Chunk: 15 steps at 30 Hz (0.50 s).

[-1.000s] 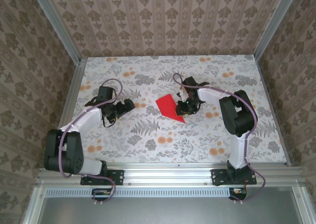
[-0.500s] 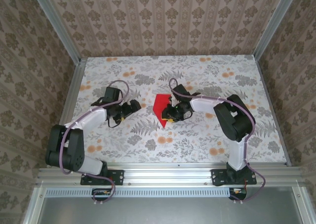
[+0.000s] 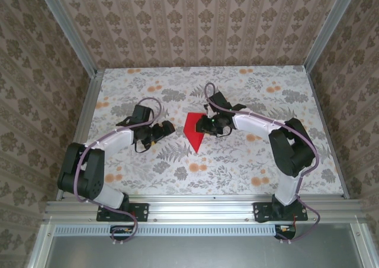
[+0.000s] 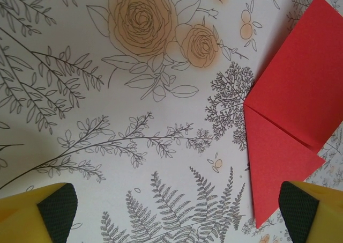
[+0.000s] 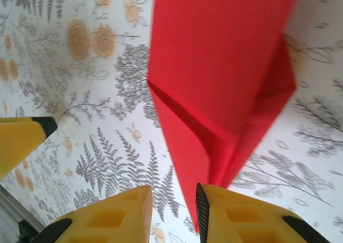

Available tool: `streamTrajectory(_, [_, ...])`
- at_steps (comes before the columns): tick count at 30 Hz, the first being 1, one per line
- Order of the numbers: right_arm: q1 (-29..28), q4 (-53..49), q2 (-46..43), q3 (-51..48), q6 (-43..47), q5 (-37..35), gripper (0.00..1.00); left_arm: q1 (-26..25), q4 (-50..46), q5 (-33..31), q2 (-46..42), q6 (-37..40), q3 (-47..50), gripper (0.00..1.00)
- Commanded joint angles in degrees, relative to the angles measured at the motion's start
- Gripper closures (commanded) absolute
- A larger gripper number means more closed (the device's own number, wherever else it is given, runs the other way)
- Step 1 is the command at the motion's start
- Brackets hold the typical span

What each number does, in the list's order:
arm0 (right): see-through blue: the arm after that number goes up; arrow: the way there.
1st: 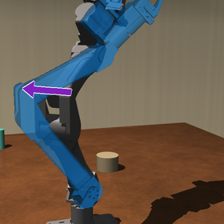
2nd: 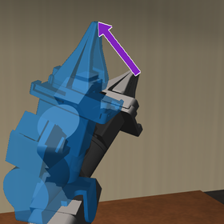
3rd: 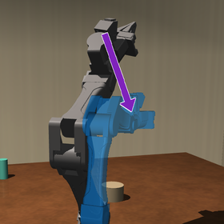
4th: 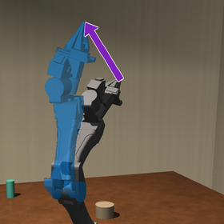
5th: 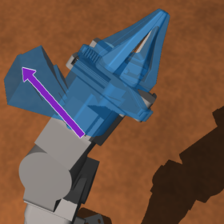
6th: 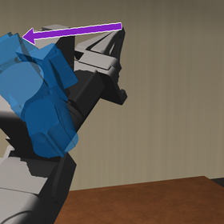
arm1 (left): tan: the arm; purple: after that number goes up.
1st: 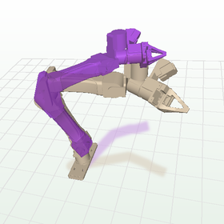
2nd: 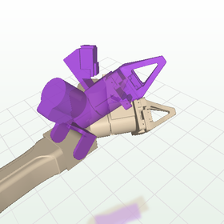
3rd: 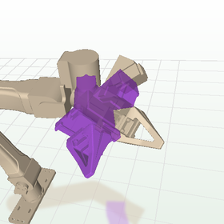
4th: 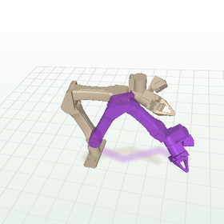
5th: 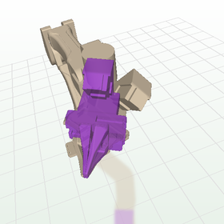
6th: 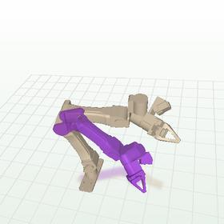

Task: Fold a paper plane with a square sheet of paper (pick it up from the middle)
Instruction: Rotate the paper at the center of the table, then fold the wing for the fifth time at the center of the table.

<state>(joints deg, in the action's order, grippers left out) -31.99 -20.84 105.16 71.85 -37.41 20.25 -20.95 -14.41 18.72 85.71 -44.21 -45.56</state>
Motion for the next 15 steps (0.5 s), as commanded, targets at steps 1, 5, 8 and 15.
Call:
streamTrajectory(1, [-1.3,-2.6,2.6,2.9,2.3,-0.5,0.72,-0.7,0.8,0.5,0.8,-1.3,-0.3,0.01])
streamTrajectory(5, [-1.3,-3.2,4.6,3.9,2.6,-1.7,0.72,-1.1,1.0,0.6,1.2,-1.5,-0.4,0.01])
streamTrajectory(8, [-1.1,-3.6,6.2,4.4,2.7,-1.8,0.72,-1.6,1.1,0.8,1.7,-1.6,-0.7,0.02])
streamTrajectory(15, [0.2,-2.6,7.8,2.7,2.1,-2.7,0.73,-2.7,3.9,3.0,3.3,-2.5,-0.8,0.05])
